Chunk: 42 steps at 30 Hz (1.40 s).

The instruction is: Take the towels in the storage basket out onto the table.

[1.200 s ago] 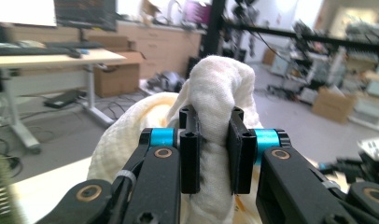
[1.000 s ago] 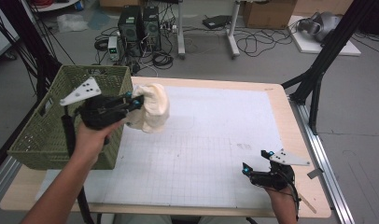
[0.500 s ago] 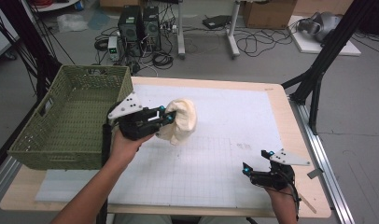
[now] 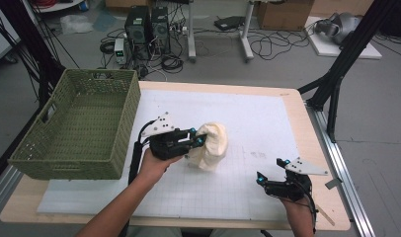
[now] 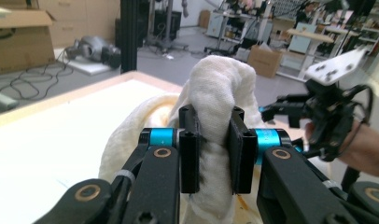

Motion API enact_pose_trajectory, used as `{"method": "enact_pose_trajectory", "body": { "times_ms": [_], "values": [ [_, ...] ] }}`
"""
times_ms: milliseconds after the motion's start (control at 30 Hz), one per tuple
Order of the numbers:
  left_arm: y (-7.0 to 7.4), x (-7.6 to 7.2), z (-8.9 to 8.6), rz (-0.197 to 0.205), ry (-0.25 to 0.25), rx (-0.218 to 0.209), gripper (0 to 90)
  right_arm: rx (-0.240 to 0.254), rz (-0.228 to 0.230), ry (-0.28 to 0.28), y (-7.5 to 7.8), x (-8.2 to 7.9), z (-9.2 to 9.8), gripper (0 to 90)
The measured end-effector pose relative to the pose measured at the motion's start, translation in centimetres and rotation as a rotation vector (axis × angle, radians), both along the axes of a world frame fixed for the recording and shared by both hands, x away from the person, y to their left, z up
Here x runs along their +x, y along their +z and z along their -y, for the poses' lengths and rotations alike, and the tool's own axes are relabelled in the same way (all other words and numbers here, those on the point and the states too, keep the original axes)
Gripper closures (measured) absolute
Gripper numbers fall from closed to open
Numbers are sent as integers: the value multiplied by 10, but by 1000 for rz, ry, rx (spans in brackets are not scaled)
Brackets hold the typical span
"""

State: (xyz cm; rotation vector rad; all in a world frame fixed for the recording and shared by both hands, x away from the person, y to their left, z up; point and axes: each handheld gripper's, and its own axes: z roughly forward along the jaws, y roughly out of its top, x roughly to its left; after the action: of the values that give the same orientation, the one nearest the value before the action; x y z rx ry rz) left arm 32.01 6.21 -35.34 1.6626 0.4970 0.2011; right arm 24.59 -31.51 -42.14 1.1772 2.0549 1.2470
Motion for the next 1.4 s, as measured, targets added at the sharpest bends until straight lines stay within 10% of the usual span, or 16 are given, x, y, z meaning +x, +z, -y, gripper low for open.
{"method": "enact_pose_trajectory", "body": {
  "times_ms": [233,467,700,1400],
  "values": [
    [-35,26,4,-61,112,62,769,-4,0,6,-1,1,-2,106],
    [-60,51,-2,-89,309,228,737,-9,-6,8,-2,2,-2,106],
    [-63,58,-14,-117,441,267,448,-13,-14,8,-3,2,-1,106],
    [-62,-1,-67,-83,314,123,192,-45,-58,98,0,29,-35,106]
  ]
}}
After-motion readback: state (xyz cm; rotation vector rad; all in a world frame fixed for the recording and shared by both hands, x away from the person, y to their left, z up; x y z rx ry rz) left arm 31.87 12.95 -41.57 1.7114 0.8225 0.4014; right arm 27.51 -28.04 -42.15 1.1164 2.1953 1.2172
